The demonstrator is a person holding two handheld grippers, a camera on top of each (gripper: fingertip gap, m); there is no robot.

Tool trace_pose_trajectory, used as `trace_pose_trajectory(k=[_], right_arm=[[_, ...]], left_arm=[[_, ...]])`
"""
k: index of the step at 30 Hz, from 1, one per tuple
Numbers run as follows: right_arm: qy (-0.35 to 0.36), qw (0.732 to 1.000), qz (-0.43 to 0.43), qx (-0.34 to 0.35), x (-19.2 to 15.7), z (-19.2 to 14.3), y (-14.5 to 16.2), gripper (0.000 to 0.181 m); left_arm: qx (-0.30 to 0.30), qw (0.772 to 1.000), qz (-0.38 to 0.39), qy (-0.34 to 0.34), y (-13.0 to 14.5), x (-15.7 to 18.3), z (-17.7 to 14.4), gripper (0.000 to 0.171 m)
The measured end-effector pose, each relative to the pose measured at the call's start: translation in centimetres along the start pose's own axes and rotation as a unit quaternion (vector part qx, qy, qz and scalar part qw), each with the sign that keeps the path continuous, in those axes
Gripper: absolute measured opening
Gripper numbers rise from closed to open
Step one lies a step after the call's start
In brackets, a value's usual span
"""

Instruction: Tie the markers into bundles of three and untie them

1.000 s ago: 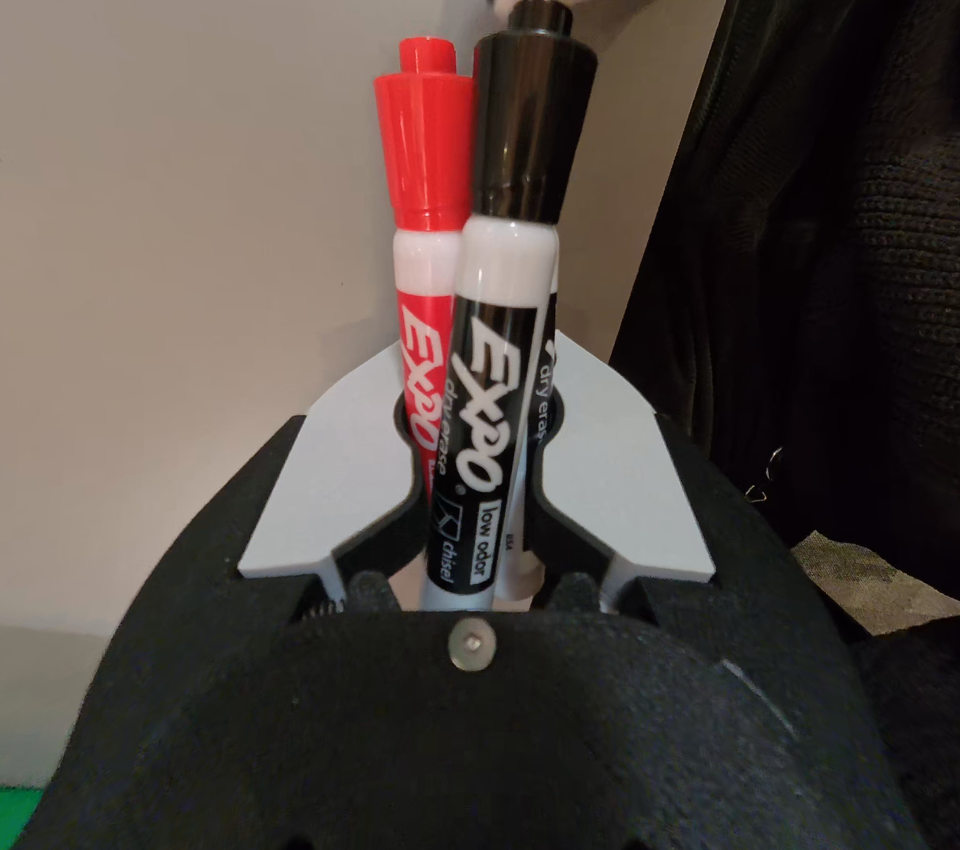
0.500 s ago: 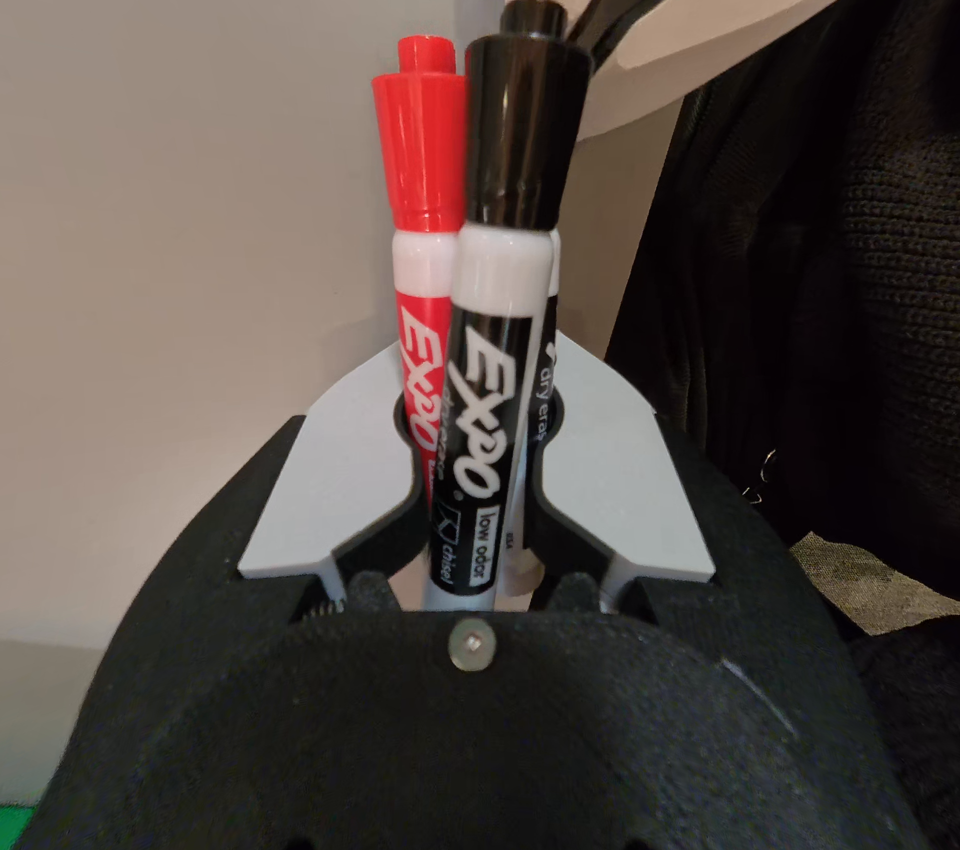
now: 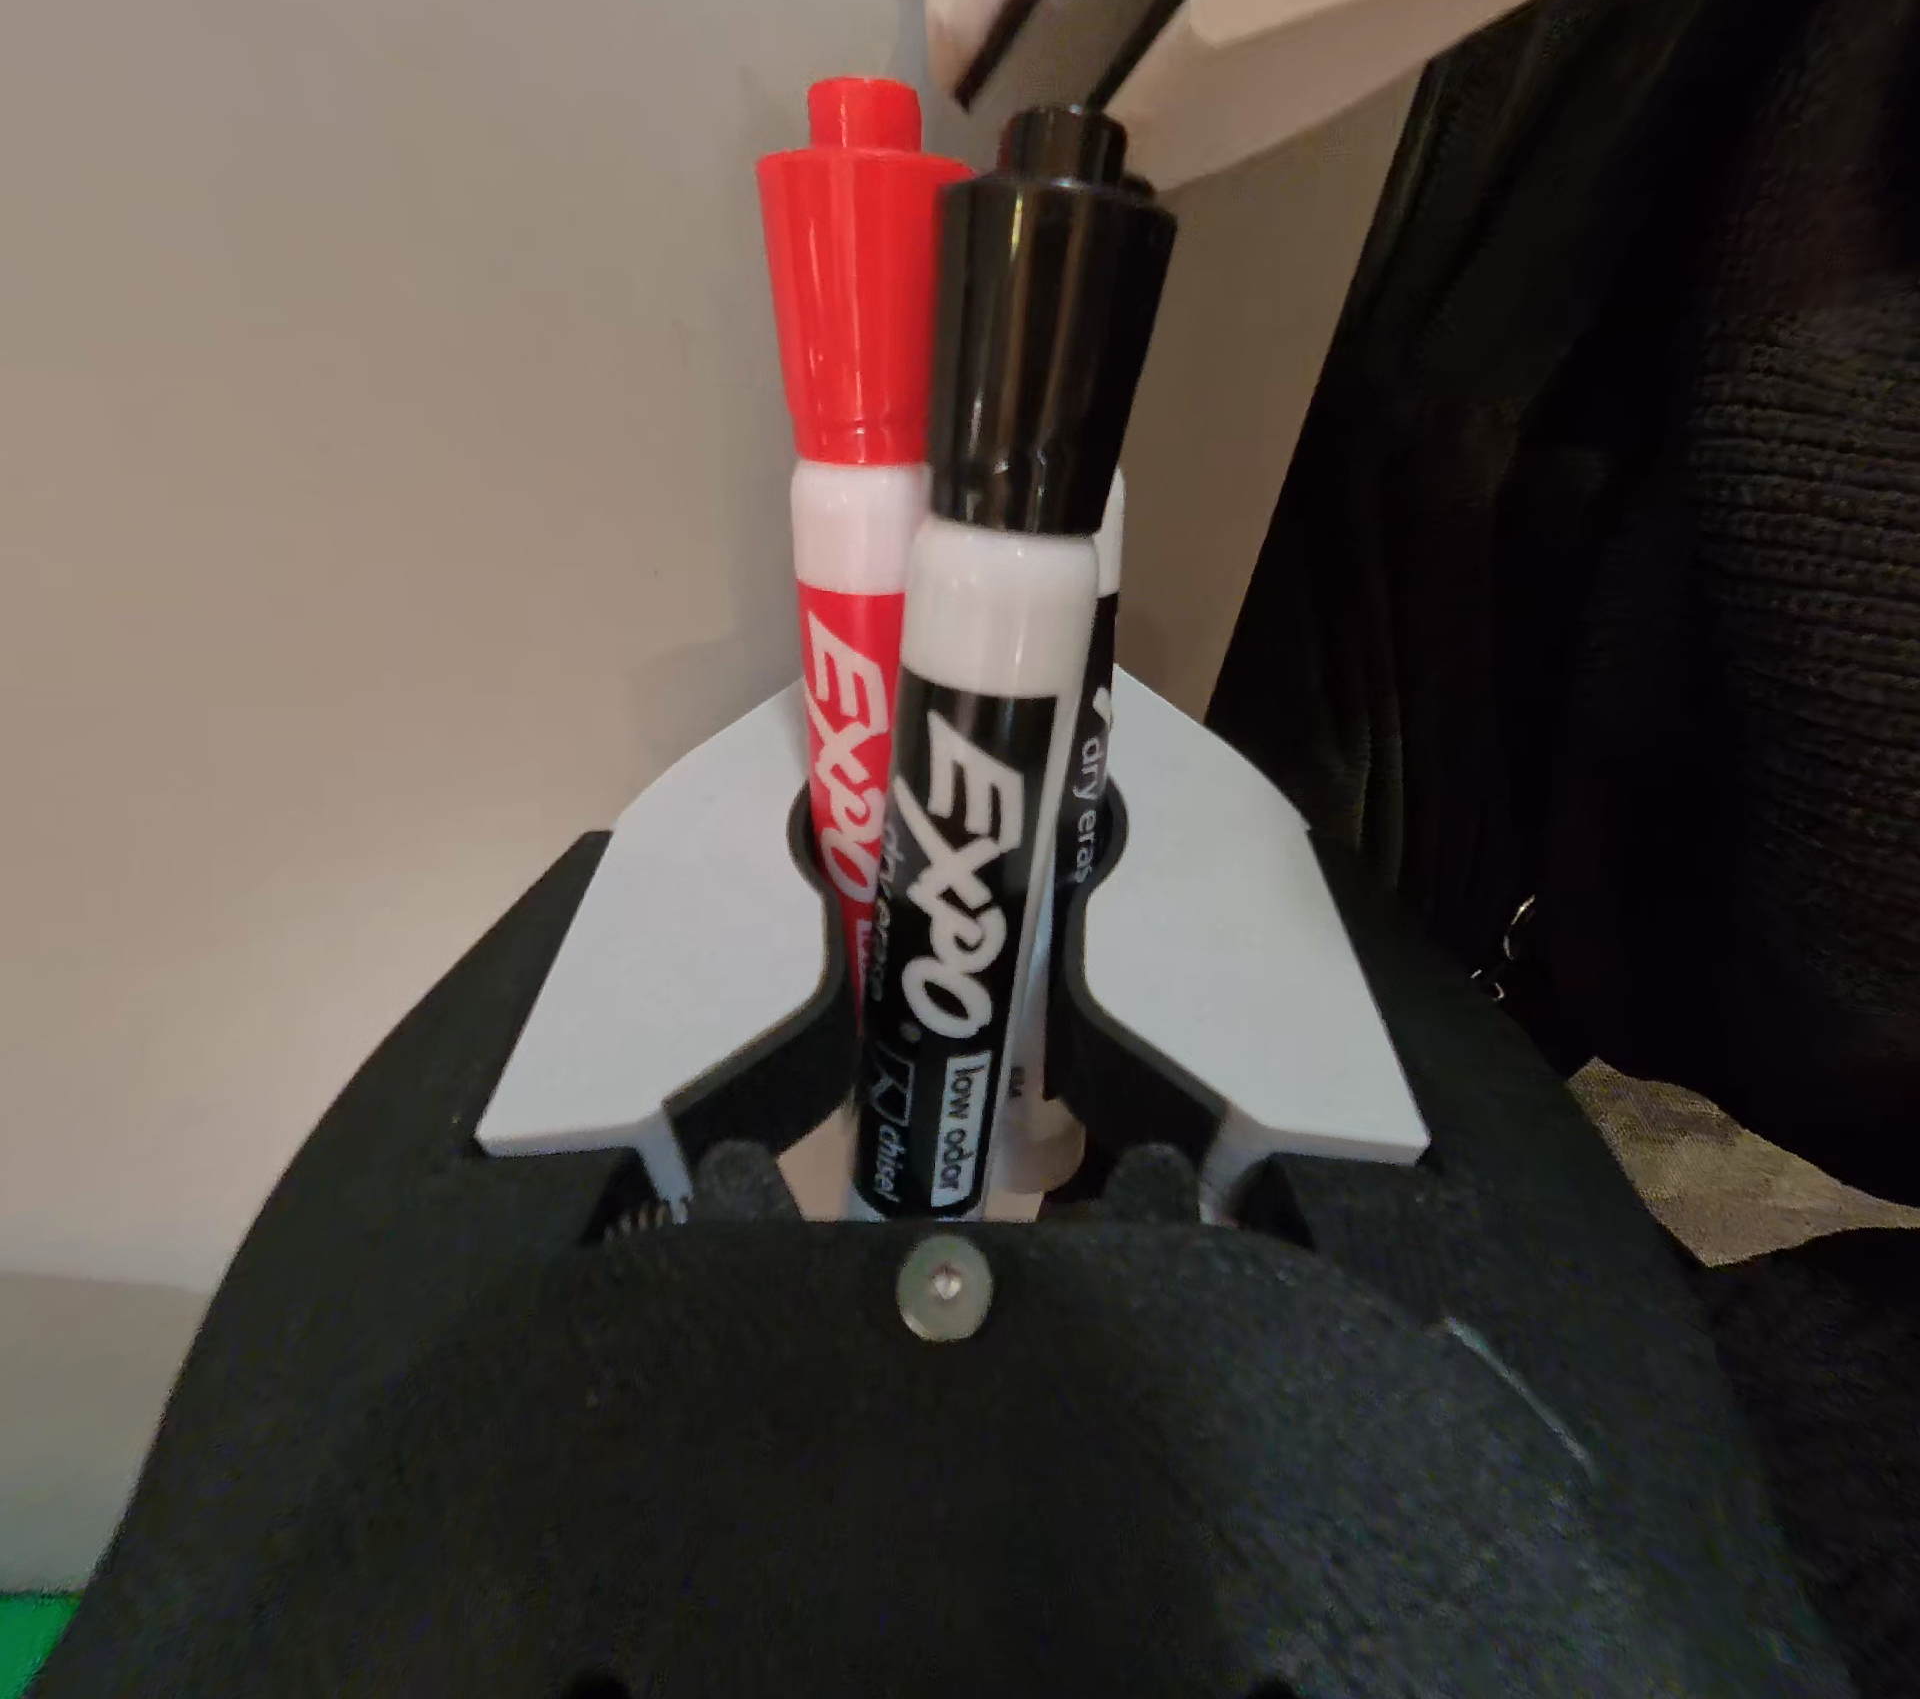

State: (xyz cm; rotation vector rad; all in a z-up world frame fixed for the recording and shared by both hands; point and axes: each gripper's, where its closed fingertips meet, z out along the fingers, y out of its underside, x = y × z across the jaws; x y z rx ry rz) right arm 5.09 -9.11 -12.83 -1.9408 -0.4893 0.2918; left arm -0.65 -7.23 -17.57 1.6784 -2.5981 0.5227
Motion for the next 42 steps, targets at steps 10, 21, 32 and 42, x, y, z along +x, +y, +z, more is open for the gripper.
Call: trace_pose_trajectory(k=[10, 21, 32, 42], right_arm=[[-0.014, 0.992, -0.032, 0.121, -0.9, -1.8, -4.0, 0.023], [-0.005, 0.988, -0.125, 0.094, -1.3, -1.5, -2.9, 0.017], [-0.012, 0.987, -0.116, 0.108, -0.6, -2.3, -3.3, 0.014], [-0.025, 0.986, -0.14, 0.084, -1.9, -1.3, -2.4, 0.025]], left_arm=[[-0.004, 1.0, 0.006, 0.003, -0.1, 0.2, 0.2, 0.043], [-0.013, 0.999, 0.03, 0.005, -0.7, 1.0, 0.7, 0.044], [-0.014, 0.999, 0.028, 0.011, -0.6, 1.0, 0.7, 0.044], [-0.013, 0.999, 0.035, 0.013, -1.0, 1.5, 0.7, 0.043]])
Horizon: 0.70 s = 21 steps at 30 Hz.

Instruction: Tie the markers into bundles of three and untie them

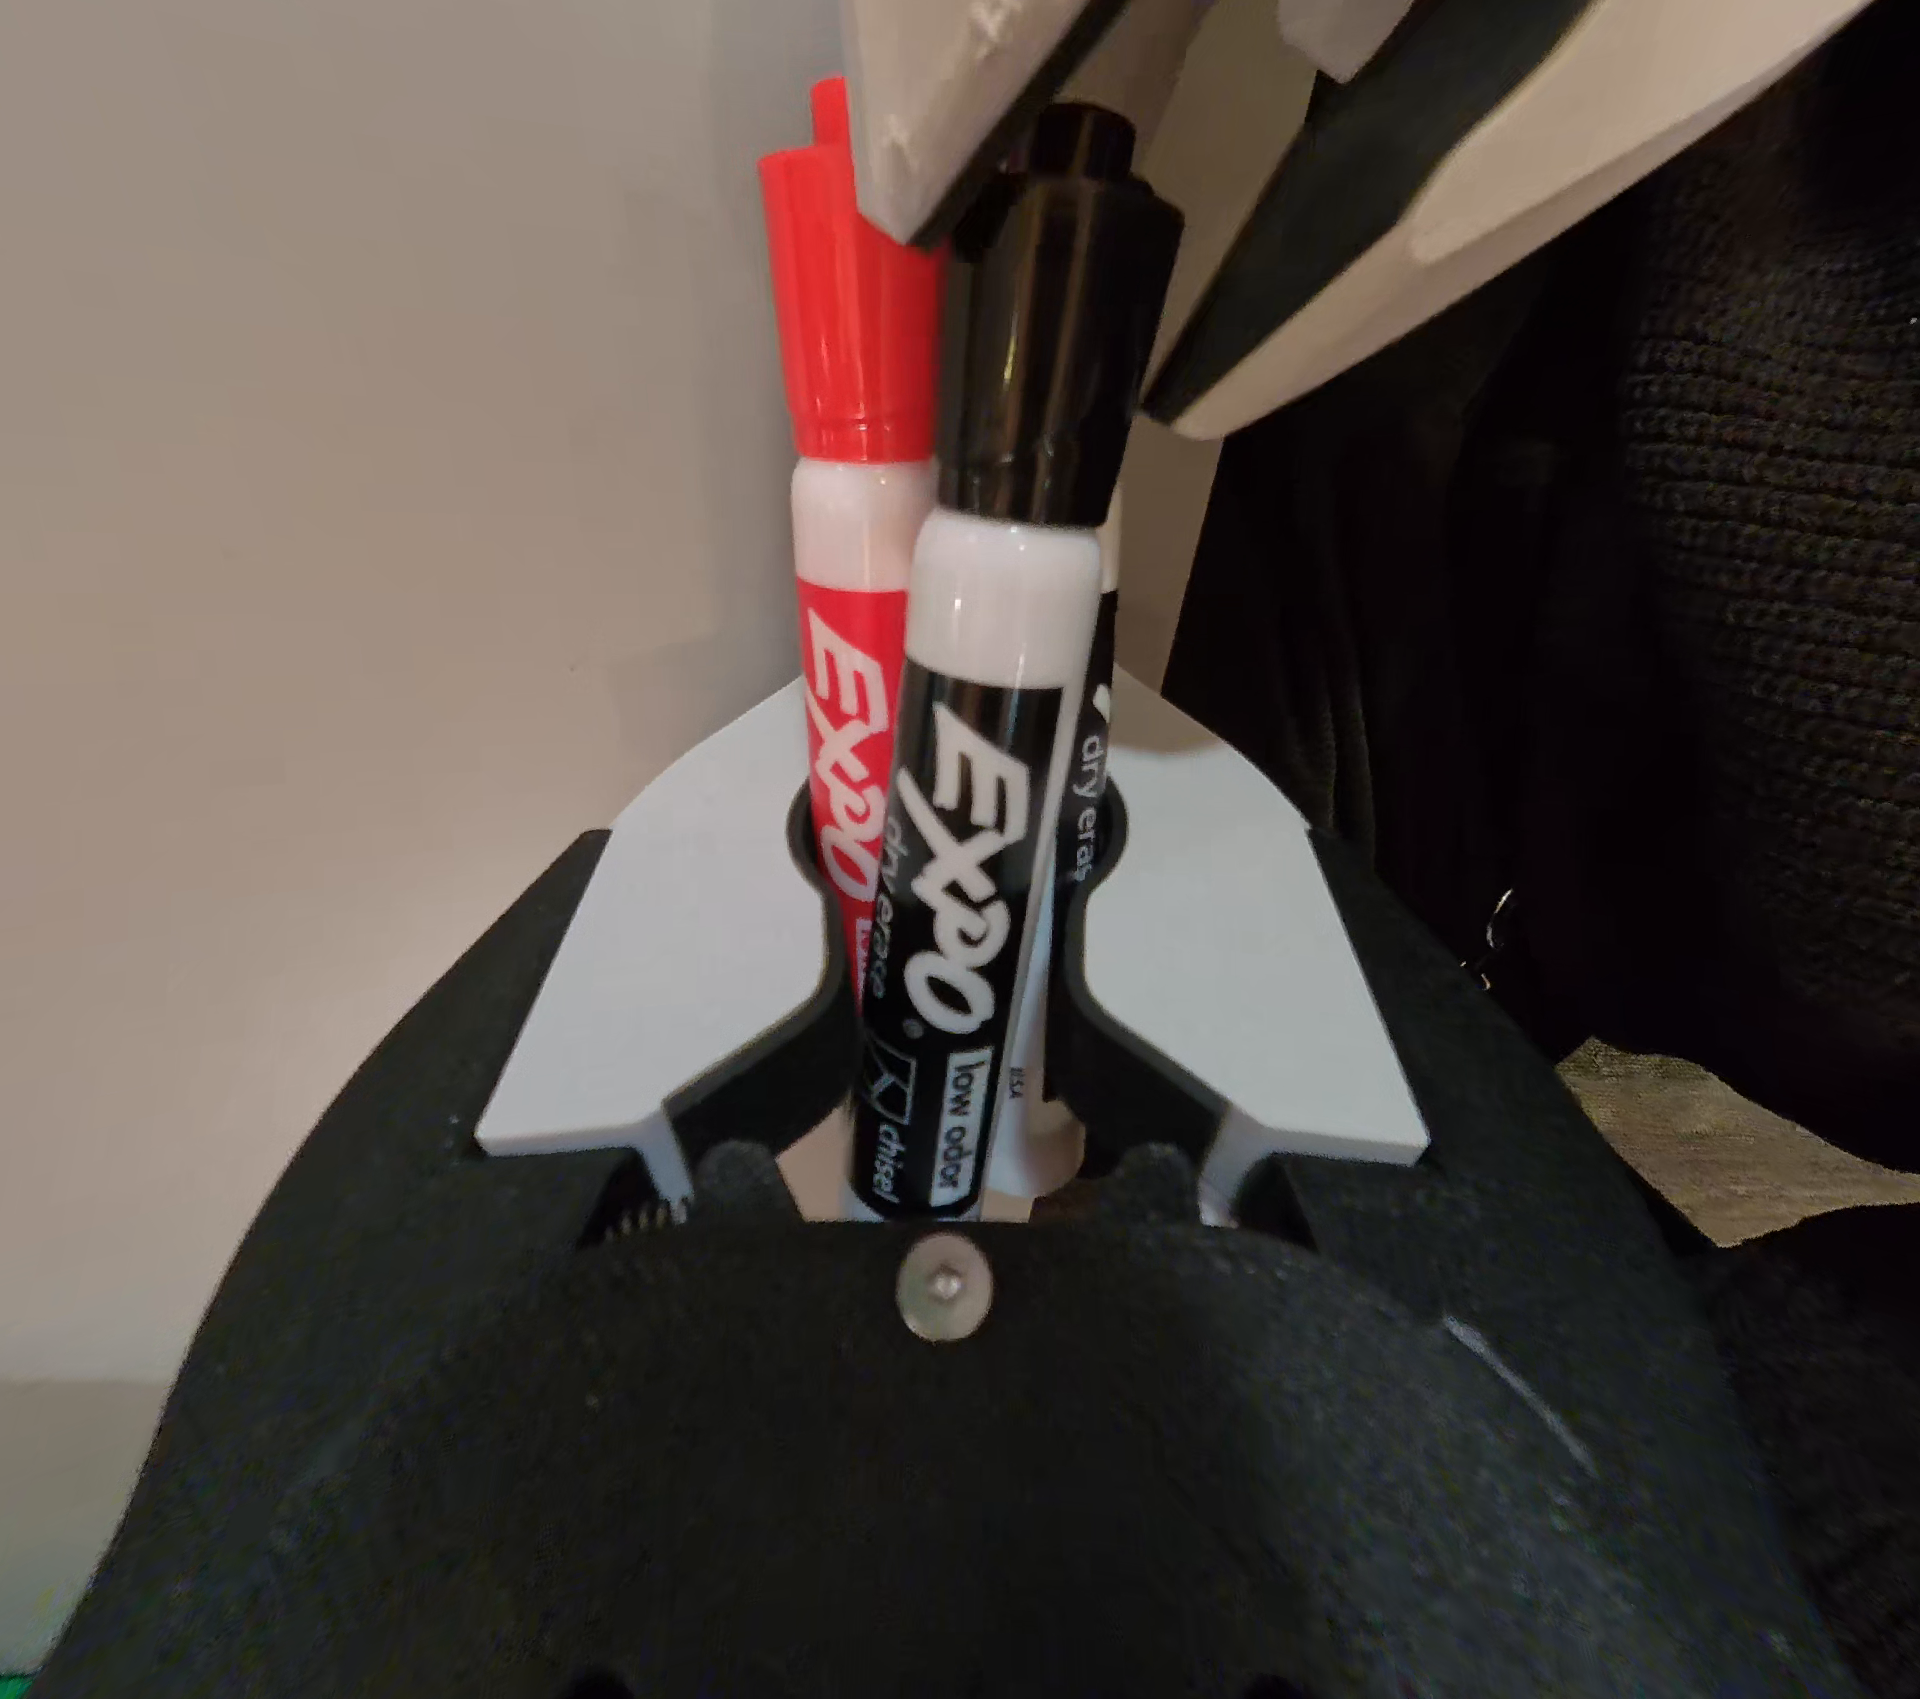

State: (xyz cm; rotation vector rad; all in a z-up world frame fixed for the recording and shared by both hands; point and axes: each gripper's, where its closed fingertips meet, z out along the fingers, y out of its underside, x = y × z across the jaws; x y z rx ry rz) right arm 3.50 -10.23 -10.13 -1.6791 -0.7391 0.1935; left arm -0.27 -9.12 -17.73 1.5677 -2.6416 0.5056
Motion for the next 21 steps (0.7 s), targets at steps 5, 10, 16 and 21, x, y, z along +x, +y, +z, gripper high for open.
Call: trace_pose_trajectory(k=[5, 10, 16, 21], right_arm=[[-0.002, 1.0, -0.007, -0.001, 0.25, -0.29, 0.05, 0.021], [-0.008, 1.0, -0.012, 0.008, 0.51, -0.71, -0.04, 0.021], [-0.016, 1.0, -0.02, 0.01, 0.26, -0.77, -0.02, 0.023], [-0.014, 1.0, -0.018, 0.011, 0.35, -0.8, -0.06, 0.028]], left_arm=[[0.001, 1.0, -0.001, -0.002, -0.03, -0.06, -0.08, 0.044], [0.0, 1.0, 0.002, -0.001, 0.07, -0.02, -0.17, 0.044], [-0.006, 1.0, 0.003, 0.004, 0.24, 0.08, 0.04, 0.044], [-0.004, 1.0, -0.003, 0.002, 0.44, -0.12, -0.22, 0.044]])
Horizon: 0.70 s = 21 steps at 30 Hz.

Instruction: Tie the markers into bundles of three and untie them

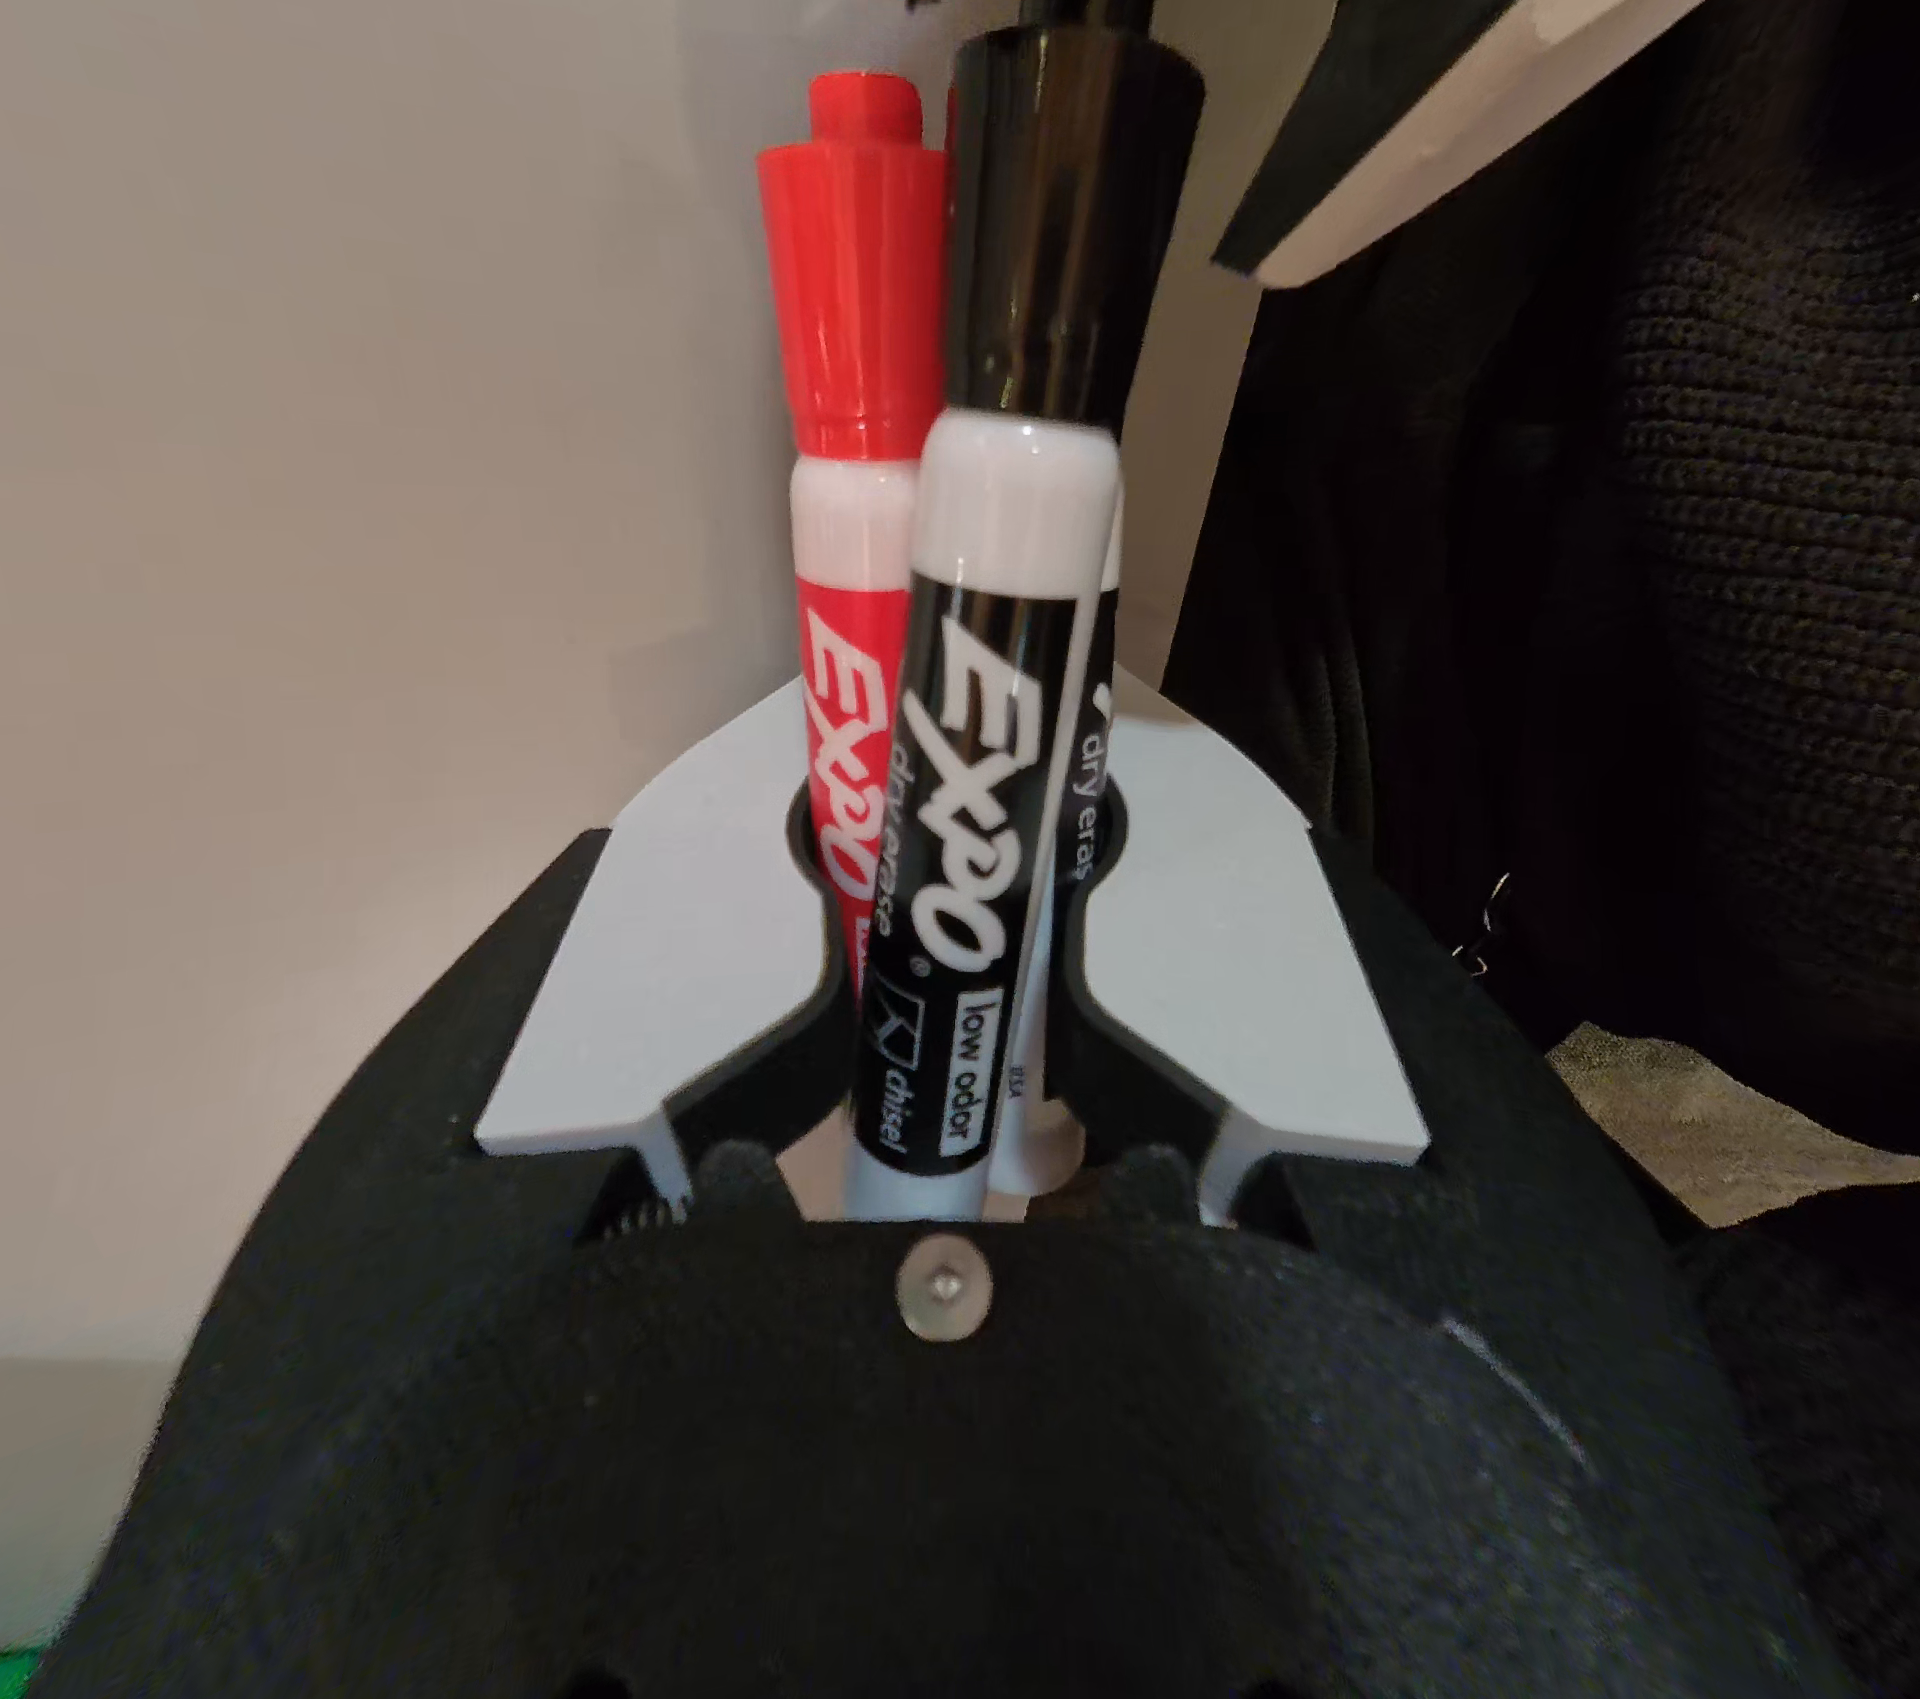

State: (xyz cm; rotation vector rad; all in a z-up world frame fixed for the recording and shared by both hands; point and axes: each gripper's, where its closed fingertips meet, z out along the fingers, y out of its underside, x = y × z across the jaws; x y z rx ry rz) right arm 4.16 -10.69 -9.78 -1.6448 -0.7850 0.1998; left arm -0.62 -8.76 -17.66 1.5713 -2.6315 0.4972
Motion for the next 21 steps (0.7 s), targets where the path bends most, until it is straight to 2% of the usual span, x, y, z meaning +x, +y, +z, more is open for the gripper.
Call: trace_pose_trajectory(k=[7, 12, 16, 19, 21], right_arm=[[0.02, 0.999, 0.002, 0.026, 1.0, -0.8, -1.1, 0.03], [0.121, 0.991, 0.041, 0.028, 6.1, -3.9, -0.7, 0.03], [0.222, 0.97, 0.098, 0.011, 11.4, -8.4, 1.4, 0.03], [0.262, 0.955, 0.135, -0.022, 13.6, -10.8, 4.0, 0.034], [0.273, 0.947, 0.167, -0.027, 14.3, -11.3, 5.1, 0.033]], left_arm=[[-0.003, 1.0, -0.009, -0.004, 0.4, -0.3, -0.2, 0.044], [-0.005, 1.0, -0.013, -0.005, 0.7, -0.4, -0.2, 0.044], [-0.007, 1.0, -0.015, -0.003, 0.8, -0.5, -0.1, 0.044], [-0.009, 1.0, -0.016, -0.003, 0.9, -0.6, 0.0, 0.044], [-0.009, 1.0, -0.017, -0.002, 0.9, -0.6, 0.0, 0.044]])
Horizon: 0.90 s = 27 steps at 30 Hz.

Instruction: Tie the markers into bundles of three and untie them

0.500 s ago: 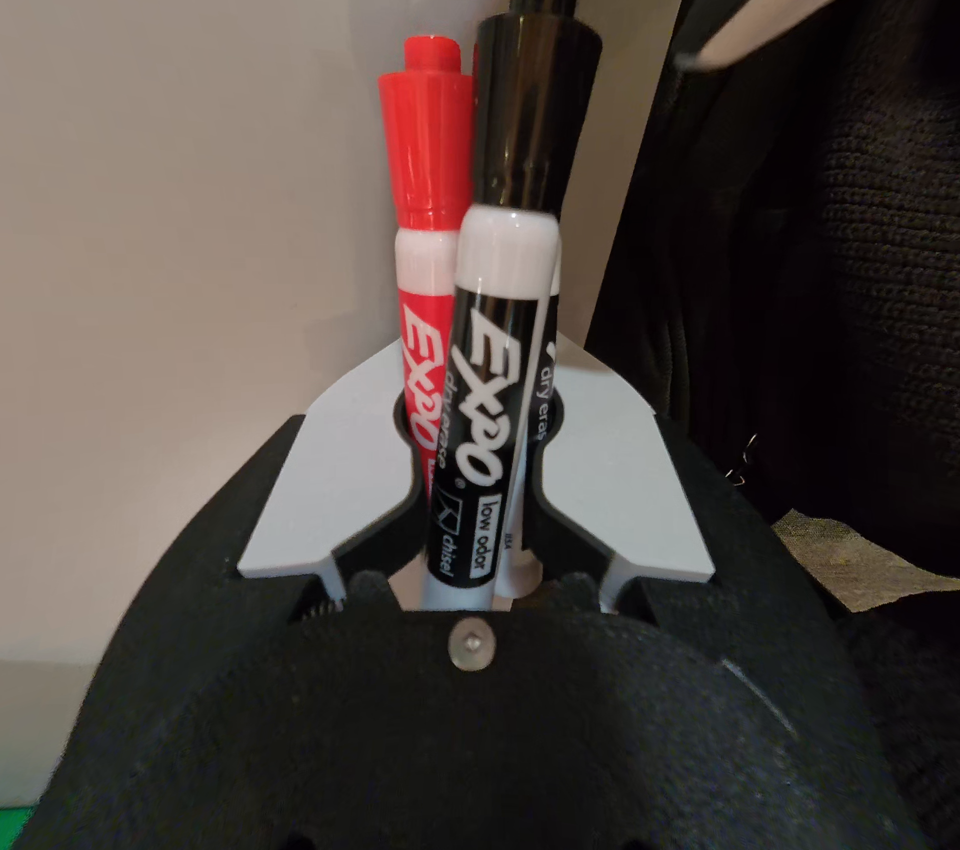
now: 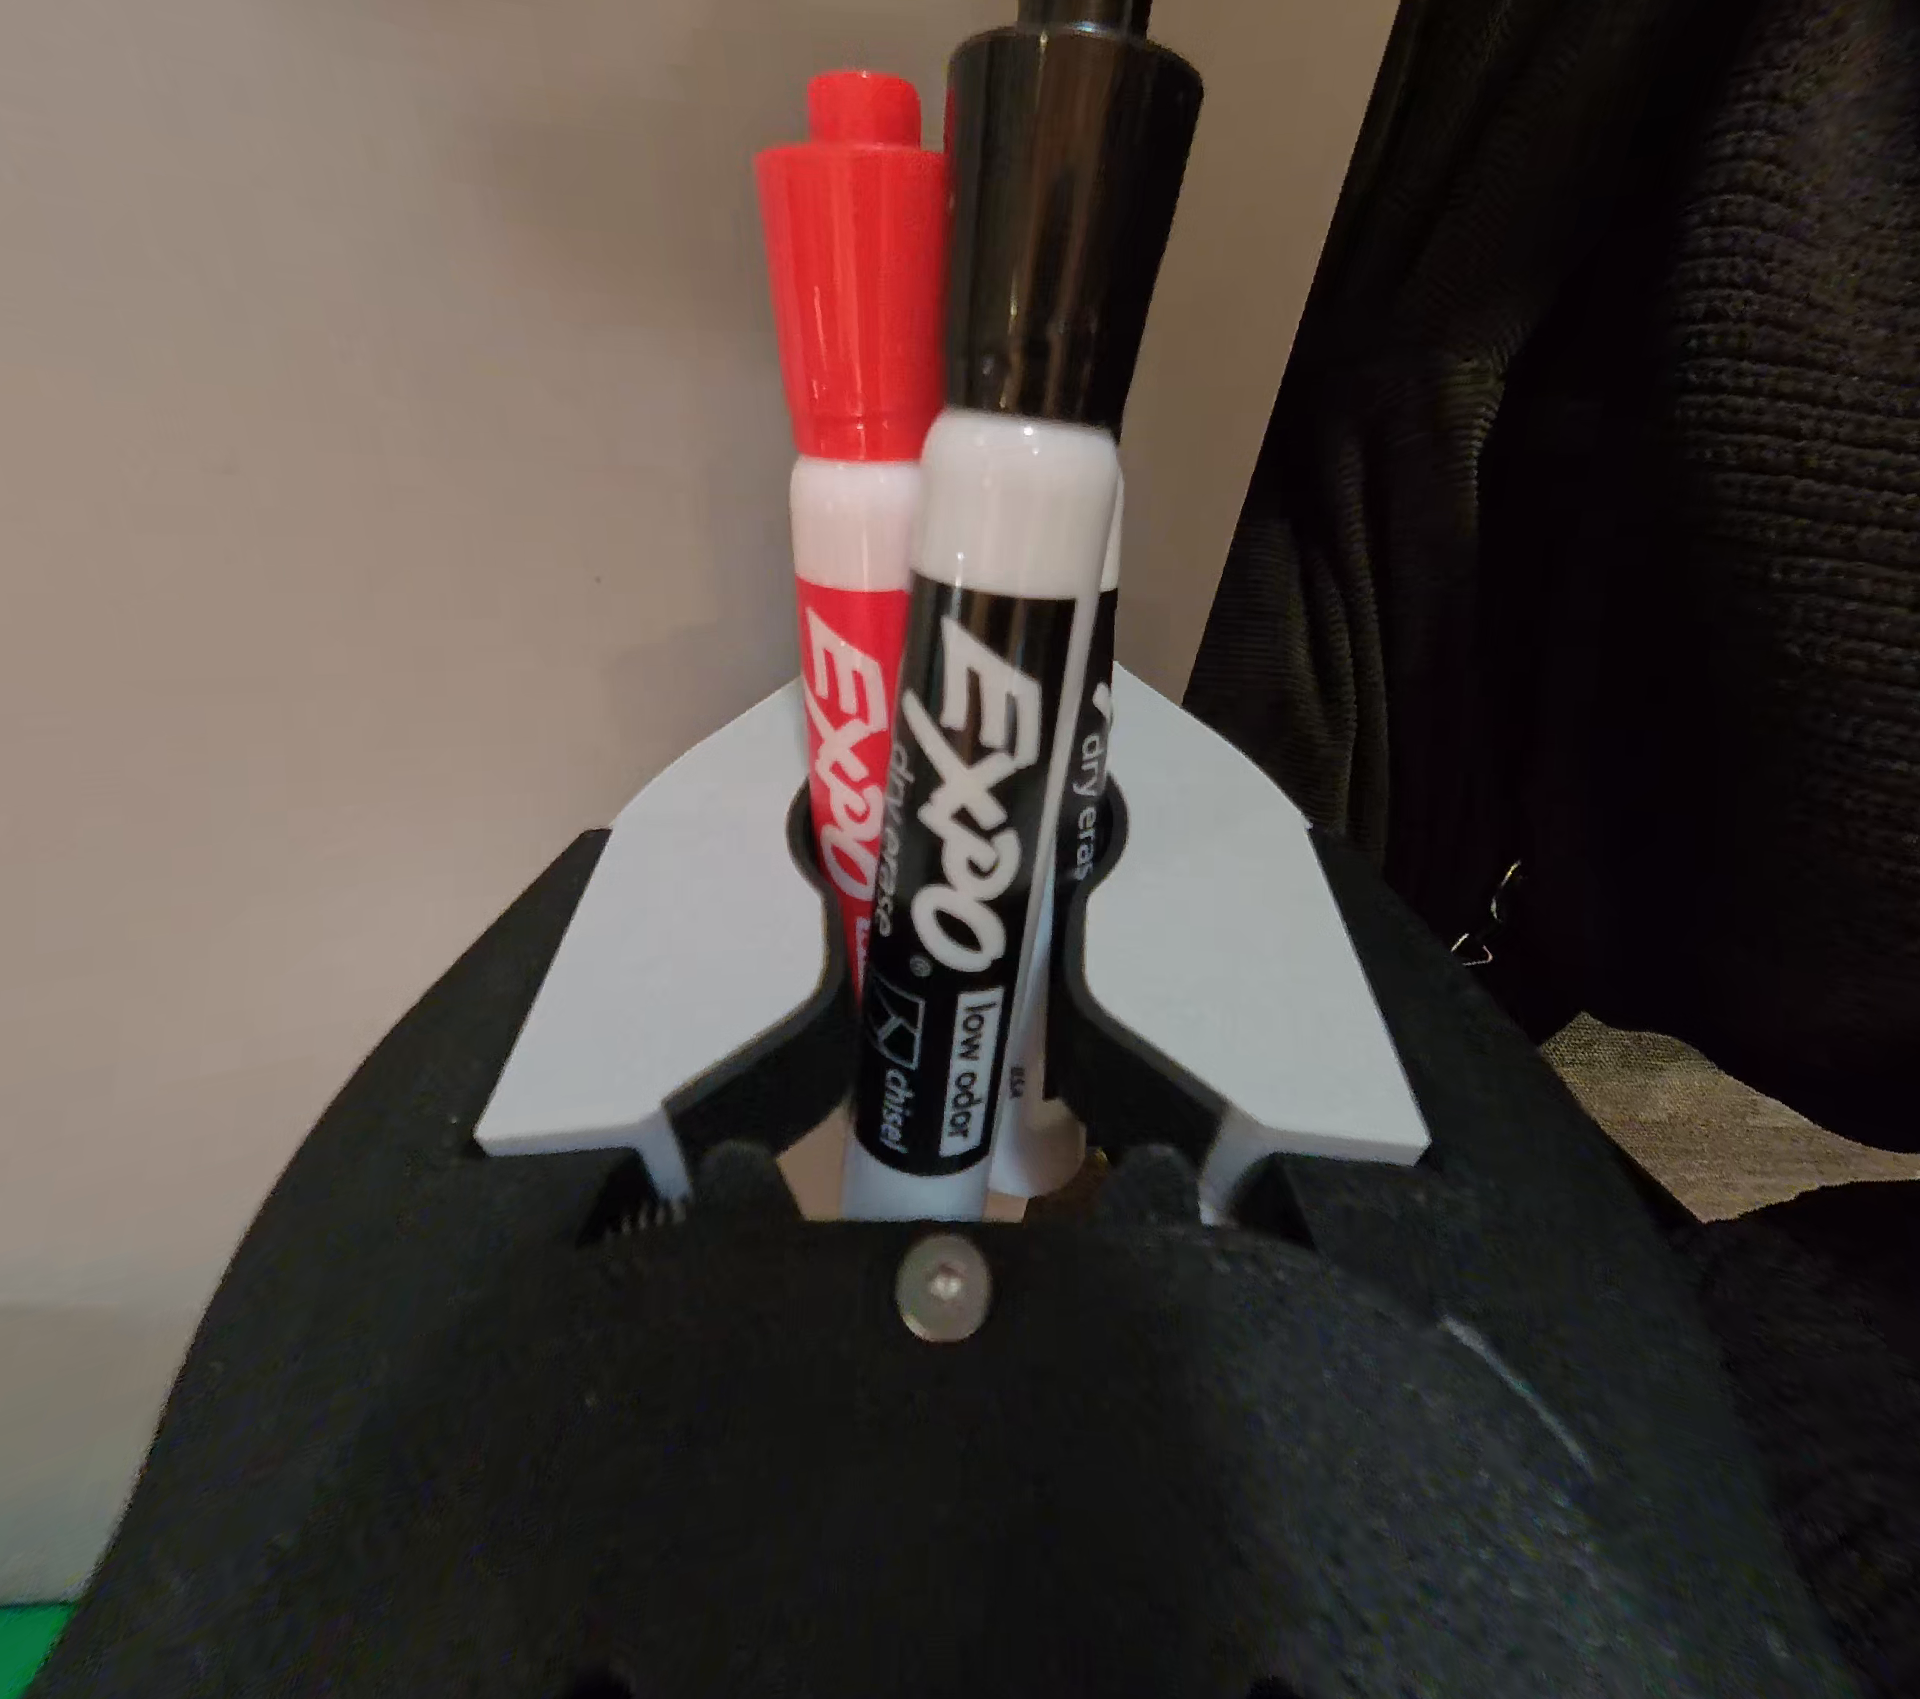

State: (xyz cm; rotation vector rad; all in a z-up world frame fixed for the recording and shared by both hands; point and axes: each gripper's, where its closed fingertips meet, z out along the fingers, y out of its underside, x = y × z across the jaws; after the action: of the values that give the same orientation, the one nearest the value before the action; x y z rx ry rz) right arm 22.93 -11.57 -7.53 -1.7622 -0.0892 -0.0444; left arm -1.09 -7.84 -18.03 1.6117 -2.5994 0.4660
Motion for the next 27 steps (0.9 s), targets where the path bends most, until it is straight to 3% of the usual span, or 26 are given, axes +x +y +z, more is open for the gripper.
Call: trace_pose_trajectory(k=[4, 6, 8, 9, 10, 12, 13, 15, 16, 17, 21, 23, 27], right_arm=[[-0.021, 0.998, 0.026, -0.049, -1.3, 1.3, 1.9, 0.042], [0.059, 0.995, 0.084, -0.01, 0.6, 1.6, 0.8, 0.08], [0.072, 0.975, 0.199, 0.069, 2.0, 0.6, -2.1, 0.085], [0.073, 0.963, 0.241, 0.1, 2.7, -0.3, -3.3, 0.078], [0.071, 0.959, 0.248, 0.121, 3.1, -1.3, -4.3, 0.056], [0.094, 0.966, 0.185, 0.156, 3.8, -3.0, -5.8, 0.014], [0.118, 0.967, 0.148, 0.169, 4.2, -3.8, -6.4, 0.006], [0.152, 0.965, 0.101, 0.189, 4.4, -4.7, -7.4, 0.012], [0.159, 0.964, 0.09, 0.194, 4.1, -5.0, -7.7, 0.001], [0.16, 0.964, 0.089, 0.195, 3.7, -5.0, -7.9, 0.0], [0.171, 0.969, 0.107, 0.146, 2.8, -3.9, -7.6, 0.0], [0.204, 0.962, 0.109, 0.145, 3.5, -3.9, -7.3, 0.0], [0.201, 0.955, 0.164, 0.146, 4.5, -4.3, -7.0, 0.0]], left_arm=[[-0.003, 1.0, -0.003, 0.001, 0.1, 0.0, 0.0, 0.044], [-0.002, 1.0, -0.003, 0.0, 0.1, 0.0, -0.1, 0.044], [-0.002, 1.0, -0.003, 0.0, 0.1, 0.0, -0.1, 0.044], [-0.002, 1.0, -0.003, -0.001, 0.2, 0.0, -0.1, 0.044], [-0.002, 1.0, -0.003, -0.001, 0.1, 0.0, -0.1, 0.044], [-0.001, 1.0, -0.003, -0.001, 0.1, 0.0, -0.1, 0.044], [-0.001, 1.0, -0.004, -0.001, 0.1, 0.0, -0.1, 0.044], [-0.003, 1.0, -0.003, -0.001, 0.1, 0.1, -0.1, 0.044], [-0.004, 1.0, -0.002, -0.001, 0.1, 0.1, 0.0, 0.044], [-0.004, 1.0, -0.002, -0.001, 0.1, 0.1, 0.0, 0.044], [-0.004, 1.0, -0.001, -0.001, 0.0, 0.1, 0.0, 0.044], [-0.004, 1.0, -0.002, -0.001, 0.1, 0.1, 0.0, 0.044], [-0.003, 1.0, -0.003, -0.001, 0.0, 0.1, -0.1, 0.044]])
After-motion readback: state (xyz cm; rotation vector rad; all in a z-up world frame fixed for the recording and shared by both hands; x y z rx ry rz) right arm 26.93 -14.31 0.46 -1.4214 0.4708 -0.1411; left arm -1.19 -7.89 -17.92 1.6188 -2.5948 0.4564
